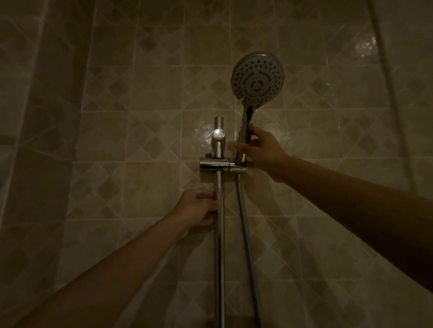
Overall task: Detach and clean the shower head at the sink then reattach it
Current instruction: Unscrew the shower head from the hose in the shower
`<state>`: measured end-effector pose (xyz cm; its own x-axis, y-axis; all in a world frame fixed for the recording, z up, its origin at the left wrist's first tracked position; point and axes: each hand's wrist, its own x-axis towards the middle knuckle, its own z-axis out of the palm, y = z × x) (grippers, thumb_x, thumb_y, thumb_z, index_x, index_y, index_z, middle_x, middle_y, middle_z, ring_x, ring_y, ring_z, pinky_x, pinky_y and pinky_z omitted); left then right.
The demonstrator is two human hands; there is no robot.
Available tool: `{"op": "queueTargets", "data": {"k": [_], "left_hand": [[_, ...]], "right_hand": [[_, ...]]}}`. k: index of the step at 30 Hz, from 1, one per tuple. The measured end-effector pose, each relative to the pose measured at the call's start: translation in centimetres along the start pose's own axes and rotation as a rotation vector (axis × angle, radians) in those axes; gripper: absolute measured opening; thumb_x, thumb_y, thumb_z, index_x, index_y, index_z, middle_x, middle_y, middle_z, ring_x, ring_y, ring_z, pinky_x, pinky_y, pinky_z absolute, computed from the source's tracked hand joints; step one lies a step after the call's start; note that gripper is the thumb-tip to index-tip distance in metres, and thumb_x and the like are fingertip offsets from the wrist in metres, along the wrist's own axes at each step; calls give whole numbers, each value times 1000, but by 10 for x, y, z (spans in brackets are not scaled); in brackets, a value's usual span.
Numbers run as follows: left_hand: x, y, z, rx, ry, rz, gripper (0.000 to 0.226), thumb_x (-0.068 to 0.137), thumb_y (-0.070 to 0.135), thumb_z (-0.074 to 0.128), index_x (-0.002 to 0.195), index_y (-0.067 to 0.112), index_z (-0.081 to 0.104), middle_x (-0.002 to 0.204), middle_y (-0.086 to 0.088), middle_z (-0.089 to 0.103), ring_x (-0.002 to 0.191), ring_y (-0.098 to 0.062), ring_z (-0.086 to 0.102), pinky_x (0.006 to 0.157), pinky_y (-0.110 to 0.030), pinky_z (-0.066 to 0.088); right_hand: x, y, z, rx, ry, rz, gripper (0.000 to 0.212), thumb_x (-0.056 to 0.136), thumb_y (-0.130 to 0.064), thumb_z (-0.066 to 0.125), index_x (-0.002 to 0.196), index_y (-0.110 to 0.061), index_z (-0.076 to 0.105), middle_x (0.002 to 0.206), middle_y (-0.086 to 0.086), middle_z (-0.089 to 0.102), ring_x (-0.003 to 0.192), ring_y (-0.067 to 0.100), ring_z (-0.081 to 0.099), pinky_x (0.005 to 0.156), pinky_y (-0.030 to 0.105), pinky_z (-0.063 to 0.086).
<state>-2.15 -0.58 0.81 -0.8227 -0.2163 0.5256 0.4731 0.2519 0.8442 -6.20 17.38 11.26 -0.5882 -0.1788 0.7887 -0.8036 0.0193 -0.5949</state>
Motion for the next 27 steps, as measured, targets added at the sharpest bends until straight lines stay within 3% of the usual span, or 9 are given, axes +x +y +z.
{"op": "queueTargets", "data": {"k": [5, 8, 10, 14, 21, 24, 27], "left_hand": [[0, 2, 3, 3, -4, -1, 21, 91, 6, 71, 111, 9, 66, 93, -7, 68, 76, -12, 64, 69, -30, 57], [2, 3, 5, 0, 1, -9, 19, 92, 5, 70, 108, 11, 63, 85, -5, 65, 69, -13, 62, 64, -27, 55], [3, 2, 6, 1, -1, -13, 19, 92, 4, 69, 110, 10, 63, 84, -5, 65, 67, -13, 61, 60, -26, 55], [5, -2, 7, 13, 11, 0, 13, 91, 5, 70, 102, 10, 65, 90, -8, 66, 73, -16, 64, 68, -31, 57], [10, -5, 9, 42, 57, 1, 12, 91, 6, 71, 98, 12, 65, 79, -3, 64, 64, -13, 63, 56, -25, 54], [10, -5, 10, 53, 78, 1, 14, 91, 6, 71, 88, 18, 64, 74, 0, 63, 61, -9, 63, 46, -20, 52], [10, -6, 11, 65, 88, 4, 15, 90, 6, 71, 86, 18, 64, 72, 0, 63, 61, -10, 63, 50, -22, 55]], "right_hand": [[5, -4, 1, 37, 68, -29, 47, 97, -18, 71, 141, -19, 54, 113, 10, 71, 103, 27, 72, 89, 54, 62], [9, -8, -4, 37, 81, -45, 43, 98, -19, 68, 139, -18, 54, 116, 10, 72, 103, 26, 74, 87, 51, 63], [8, -8, -6, 51, 83, -44, 39, 99, -19, 67, 137, -18, 55, 114, 10, 72, 102, 26, 73, 82, 48, 64], [5, -1, -5, 131, 135, -40, 30, 101, -18, 65, 129, -18, 57, 100, 5, 69, 87, 19, 69, 69, 38, 63], [4, 10, -1, 262, 222, -23, 15, 101, -19, 64, 114, -19, 56, 101, 7, 68, 90, 22, 67, 85, 50, 63], [5, 9, -3, 257, 211, -23, 16, 102, -18, 63, 115, -17, 56, 102, 7, 69, 91, 22, 68, 82, 49, 64], [8, 8, -6, 228, 200, -40, 17, 102, -18, 63, 116, -19, 55, 103, 8, 70, 89, 21, 68, 72, 41, 64]]}}
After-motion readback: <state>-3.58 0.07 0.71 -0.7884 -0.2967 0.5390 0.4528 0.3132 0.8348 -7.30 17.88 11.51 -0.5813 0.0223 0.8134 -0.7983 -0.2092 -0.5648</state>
